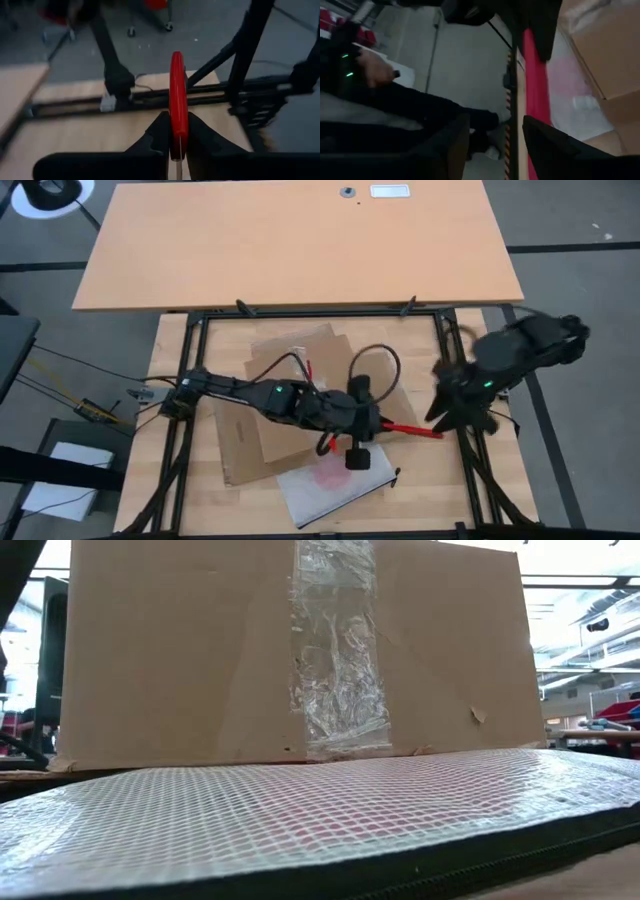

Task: Unpack boxes
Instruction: Break down the cardboard box until it is fully flat using the red cutter

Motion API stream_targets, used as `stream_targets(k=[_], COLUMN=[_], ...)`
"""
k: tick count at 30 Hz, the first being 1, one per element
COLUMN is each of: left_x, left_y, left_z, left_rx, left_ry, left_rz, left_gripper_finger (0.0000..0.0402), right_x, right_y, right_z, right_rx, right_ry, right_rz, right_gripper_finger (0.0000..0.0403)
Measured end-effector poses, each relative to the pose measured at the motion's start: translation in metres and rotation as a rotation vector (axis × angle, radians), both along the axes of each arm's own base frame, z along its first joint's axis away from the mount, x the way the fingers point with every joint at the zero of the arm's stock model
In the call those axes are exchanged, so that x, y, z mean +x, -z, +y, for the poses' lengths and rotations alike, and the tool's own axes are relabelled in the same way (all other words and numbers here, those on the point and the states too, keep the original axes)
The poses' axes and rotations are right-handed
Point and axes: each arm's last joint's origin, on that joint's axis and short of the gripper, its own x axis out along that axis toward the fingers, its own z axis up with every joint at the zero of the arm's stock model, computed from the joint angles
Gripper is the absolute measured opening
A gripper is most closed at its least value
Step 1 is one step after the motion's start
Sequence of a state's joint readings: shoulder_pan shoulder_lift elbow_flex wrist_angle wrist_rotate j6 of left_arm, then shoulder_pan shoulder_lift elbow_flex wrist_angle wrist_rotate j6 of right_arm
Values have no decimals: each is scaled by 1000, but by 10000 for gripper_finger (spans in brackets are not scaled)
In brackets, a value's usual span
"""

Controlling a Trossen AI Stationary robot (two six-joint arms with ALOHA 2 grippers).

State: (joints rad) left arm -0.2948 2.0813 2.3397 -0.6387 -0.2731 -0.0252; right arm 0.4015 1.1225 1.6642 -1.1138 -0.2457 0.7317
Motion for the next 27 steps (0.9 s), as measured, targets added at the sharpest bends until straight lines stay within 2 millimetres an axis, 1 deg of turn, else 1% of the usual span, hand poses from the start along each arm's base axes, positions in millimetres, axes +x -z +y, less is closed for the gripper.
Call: stream_targets(k=[3,5,8,11,14,16,19,21,23,27], left_x=[-17,-29,-44,-58,-67,-70,-72,-75,-82,-109], left_y=[-20,-31,-42,-48,-56,-59,-59,-64,-73,-96], left_z=[7,11,18,25,29,31,37,45,53,81], left_rx=[-124,-178,-191,-208,-248,-270,-296,-311,-329,-369], left_ry=[-57,-99,-166,-239,-257,-257,-265,-274,-264,-252], left_rz=[-9,-20,-12,14,-2,-6,16,1,-29,-67], left_gripper_finger=[41,41,41,41,41,41,41,41,41,41], right_x=[-22,-36,-47,-49,-41,-32,-20,-12,-4,6], right_y=[-16,-20,-13,4,17,19,20,20,19,11], right_z=[-9,-12,-13,-12,-7,-2,5,9,11,12], right_rx=[-50,-107,-249,-422,-540,-600,-728,-847,-966,-1185], right_ry=[92,140,194,269,317,325,277,229,204,215], right_rz=[-90,-156,-204,-226,-286,-360,-466,-526,-568,-628], right_gripper_finger=[204,208,210,209,210,213,217,218,222,241])
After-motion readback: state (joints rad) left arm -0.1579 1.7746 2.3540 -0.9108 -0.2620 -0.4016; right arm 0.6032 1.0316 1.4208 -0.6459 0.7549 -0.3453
